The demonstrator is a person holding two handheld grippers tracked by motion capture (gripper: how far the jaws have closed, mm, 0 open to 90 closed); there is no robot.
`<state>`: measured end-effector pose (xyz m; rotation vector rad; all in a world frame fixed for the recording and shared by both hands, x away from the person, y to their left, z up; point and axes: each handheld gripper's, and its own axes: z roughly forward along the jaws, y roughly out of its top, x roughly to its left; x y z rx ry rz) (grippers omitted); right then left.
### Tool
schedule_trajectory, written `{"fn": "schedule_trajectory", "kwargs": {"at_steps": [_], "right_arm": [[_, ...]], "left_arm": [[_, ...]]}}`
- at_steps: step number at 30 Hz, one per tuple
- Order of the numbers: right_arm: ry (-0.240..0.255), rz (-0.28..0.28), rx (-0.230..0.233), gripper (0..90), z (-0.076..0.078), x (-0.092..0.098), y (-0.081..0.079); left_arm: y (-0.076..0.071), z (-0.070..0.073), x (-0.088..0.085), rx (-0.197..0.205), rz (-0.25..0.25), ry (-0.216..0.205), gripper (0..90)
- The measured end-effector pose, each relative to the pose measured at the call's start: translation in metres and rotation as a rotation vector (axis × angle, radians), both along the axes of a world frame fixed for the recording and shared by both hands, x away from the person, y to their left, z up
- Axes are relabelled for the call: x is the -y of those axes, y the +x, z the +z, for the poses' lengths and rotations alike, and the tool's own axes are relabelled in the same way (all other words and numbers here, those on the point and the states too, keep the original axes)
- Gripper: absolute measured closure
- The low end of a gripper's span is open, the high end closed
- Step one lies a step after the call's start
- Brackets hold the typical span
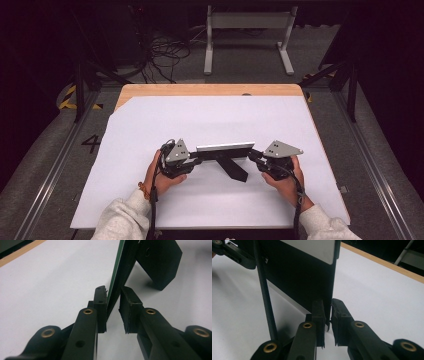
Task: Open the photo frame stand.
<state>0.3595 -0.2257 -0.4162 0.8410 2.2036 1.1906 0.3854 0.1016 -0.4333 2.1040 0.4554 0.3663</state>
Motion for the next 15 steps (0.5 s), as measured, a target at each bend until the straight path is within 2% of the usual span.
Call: {"fn": "schedule_trajectory", "kwargs": {"at_steps": [15], "right_arm": [[0.032,0.003,-0.006,81.7,-0.0023,-0.0001,0.0067]], "left_arm": [[-0.0046,0.0011,-0.0008,-0.008,-0.009,0.004,77.3]]}}
